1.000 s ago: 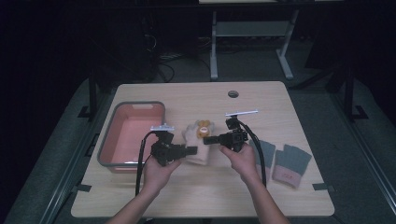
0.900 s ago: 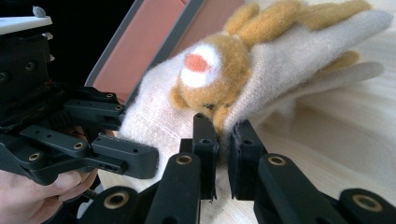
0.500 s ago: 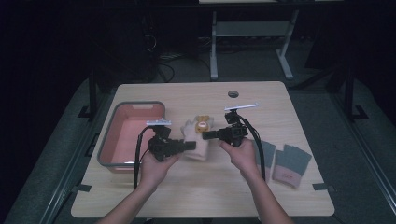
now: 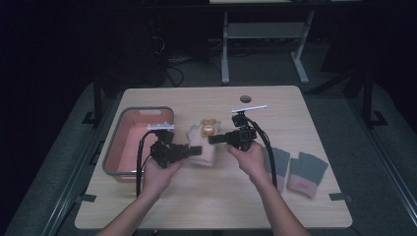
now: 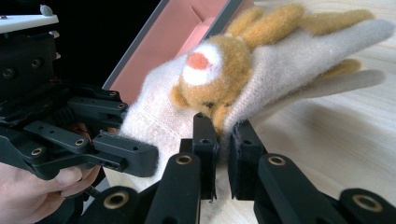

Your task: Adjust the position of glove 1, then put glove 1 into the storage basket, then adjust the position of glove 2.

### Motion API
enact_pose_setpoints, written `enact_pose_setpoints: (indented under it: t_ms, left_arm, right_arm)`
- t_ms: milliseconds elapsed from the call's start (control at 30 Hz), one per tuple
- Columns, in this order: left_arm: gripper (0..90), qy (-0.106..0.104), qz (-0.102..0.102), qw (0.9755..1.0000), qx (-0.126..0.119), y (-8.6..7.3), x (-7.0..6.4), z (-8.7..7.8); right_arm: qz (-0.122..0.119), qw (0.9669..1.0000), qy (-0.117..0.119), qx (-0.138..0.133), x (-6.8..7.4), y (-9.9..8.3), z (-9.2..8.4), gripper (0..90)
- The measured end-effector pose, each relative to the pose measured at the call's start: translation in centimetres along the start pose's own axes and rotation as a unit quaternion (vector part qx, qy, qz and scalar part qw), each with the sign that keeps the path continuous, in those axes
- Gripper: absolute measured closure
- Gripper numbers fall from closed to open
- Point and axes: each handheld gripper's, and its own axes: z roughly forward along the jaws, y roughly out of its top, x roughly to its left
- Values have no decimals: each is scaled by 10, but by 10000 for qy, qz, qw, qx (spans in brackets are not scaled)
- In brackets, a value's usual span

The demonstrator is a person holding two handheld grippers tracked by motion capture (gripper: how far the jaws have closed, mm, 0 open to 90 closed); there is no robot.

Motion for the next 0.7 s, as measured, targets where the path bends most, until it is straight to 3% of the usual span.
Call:
enact_pose_setpoints:
  t_ms: [700]
  left_arm:
    - [686, -41, -18, 9998, -172, 8, 4, -22]
  right_arm:
    - [-223, 9997, 28, 37, 17, 15, 4, 829]
